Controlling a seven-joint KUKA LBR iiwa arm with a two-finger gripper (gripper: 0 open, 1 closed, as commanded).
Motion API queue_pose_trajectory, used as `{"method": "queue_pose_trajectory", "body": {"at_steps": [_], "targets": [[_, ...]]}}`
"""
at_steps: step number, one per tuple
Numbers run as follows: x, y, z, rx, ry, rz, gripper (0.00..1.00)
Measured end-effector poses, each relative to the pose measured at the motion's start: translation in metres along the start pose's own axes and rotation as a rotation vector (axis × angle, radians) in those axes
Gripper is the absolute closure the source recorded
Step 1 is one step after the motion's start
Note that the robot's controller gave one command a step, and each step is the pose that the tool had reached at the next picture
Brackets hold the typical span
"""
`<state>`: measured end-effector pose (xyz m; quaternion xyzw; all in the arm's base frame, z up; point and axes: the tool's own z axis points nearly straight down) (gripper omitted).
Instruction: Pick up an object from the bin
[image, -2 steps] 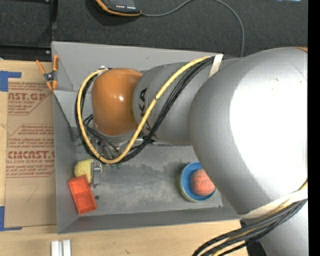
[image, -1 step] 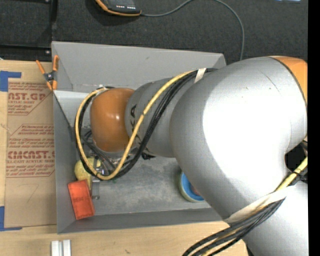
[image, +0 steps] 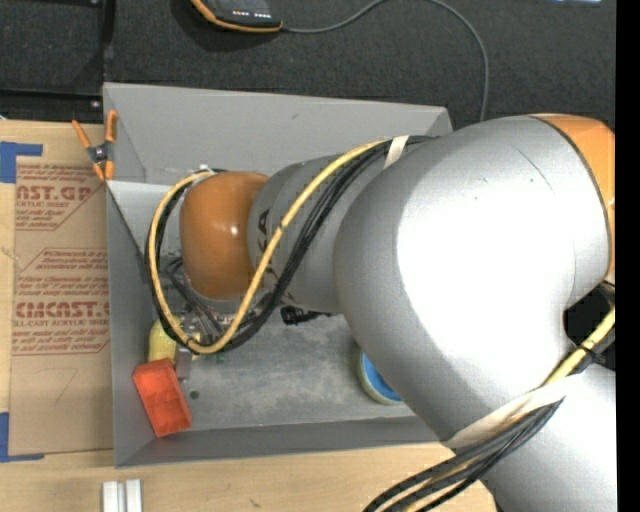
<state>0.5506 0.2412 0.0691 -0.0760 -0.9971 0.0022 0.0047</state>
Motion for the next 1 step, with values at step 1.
{"method": "queue_pose_trajectory", "body": {"at_steps": [1], "targets": [[0.0, 0.0, 0.0, 0.0, 0.0, 0.0, 1.0]]}}
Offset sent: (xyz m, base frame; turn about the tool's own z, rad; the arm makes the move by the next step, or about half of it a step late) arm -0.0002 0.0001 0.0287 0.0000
